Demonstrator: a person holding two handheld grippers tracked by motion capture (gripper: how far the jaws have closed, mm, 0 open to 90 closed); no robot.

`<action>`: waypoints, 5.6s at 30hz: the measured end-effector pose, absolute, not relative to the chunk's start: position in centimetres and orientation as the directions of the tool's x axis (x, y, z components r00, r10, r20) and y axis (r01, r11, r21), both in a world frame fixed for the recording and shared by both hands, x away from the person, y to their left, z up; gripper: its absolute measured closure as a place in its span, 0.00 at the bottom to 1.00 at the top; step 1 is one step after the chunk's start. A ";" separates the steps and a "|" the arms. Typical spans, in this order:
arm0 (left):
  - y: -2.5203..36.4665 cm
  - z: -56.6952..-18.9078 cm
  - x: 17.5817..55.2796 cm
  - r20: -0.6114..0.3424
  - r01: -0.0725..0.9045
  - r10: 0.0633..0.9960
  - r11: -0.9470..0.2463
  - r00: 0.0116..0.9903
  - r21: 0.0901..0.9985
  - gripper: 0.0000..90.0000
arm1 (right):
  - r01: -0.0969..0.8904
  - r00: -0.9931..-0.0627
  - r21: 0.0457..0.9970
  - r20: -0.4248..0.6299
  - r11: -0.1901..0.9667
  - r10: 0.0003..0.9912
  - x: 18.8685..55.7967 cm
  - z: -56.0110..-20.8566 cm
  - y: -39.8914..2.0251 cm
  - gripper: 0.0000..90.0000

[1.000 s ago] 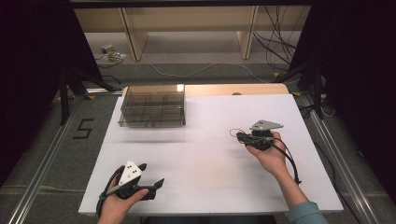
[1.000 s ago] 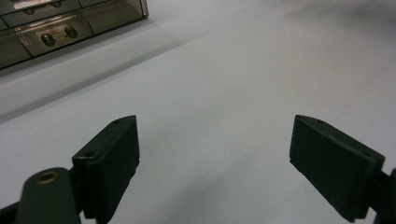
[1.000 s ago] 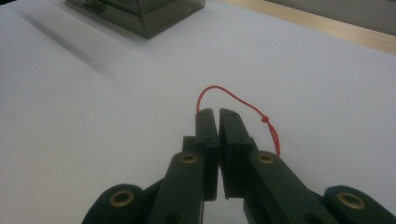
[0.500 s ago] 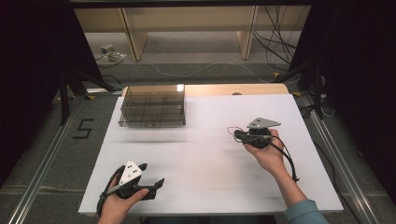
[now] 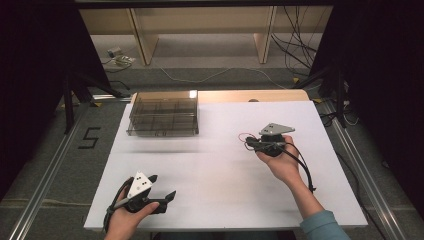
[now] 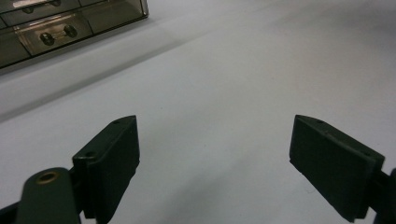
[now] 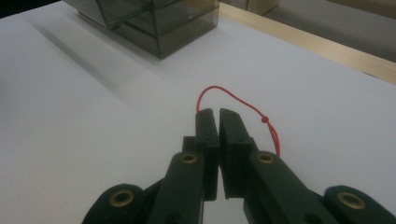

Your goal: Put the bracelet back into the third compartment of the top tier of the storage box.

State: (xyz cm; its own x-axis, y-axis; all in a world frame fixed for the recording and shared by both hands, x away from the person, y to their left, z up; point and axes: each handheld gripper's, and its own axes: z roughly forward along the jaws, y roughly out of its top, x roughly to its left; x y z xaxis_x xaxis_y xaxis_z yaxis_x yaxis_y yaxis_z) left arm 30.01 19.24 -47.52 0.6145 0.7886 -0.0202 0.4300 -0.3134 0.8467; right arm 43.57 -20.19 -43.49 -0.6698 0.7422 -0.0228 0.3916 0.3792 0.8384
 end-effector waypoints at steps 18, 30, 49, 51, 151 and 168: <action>19.2 -47.6 30.1 -0.021 0.431 0.788 -0.315 0.616 0.846 0.18 | 0.380 -0.682 0.842 -0.026 0.384 0.731 43.8 -43.1 -18.9 0.97; 19.3 -47.5 30.1 -0.020 0.431 0.789 -0.314 0.614 0.846 0.18 | 0.372 -0.690 0.845 -0.026 0.385 0.723 44.1 -42.5 -18.0 0.97; 19.4 -47.6 30.2 -0.024 0.433 0.791 -0.310 0.612 0.847 0.18 | 0.356 -0.702 0.850 -0.031 0.388 0.712 44.5 -41.9 -16.4 0.97; 19.4 -47.6 30.2 -0.023 0.433 0.791 -0.310 0.612 0.847 0.18 | 0.354 -0.703 0.852 -0.030 0.385 0.711 44.5 -41.8 -16.2 0.97; 19.3 -47.7 30.2 -0.035 0.436 0.787 -0.303 0.616 0.847 0.18 | 0.312 -0.772 0.839 -0.050 0.446 0.633 47.3 -40.2 -7.1 0.97; 19.3 -47.6 30.2 -0.036 0.435 0.786 -0.302 0.617 0.848 0.18 | 0.296 -0.788 0.840 -0.055 0.455 0.614 47.7 -40.0 -5.1 0.97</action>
State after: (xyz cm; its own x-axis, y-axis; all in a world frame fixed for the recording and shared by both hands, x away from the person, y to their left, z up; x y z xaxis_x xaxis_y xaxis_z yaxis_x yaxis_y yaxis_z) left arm 30.20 19.32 -47.64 0.6171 0.7861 -0.0363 0.4348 -0.3021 0.8483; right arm 47.65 -5.11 -39.97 -0.7875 0.6139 -0.0548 0.2961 0.4549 0.8399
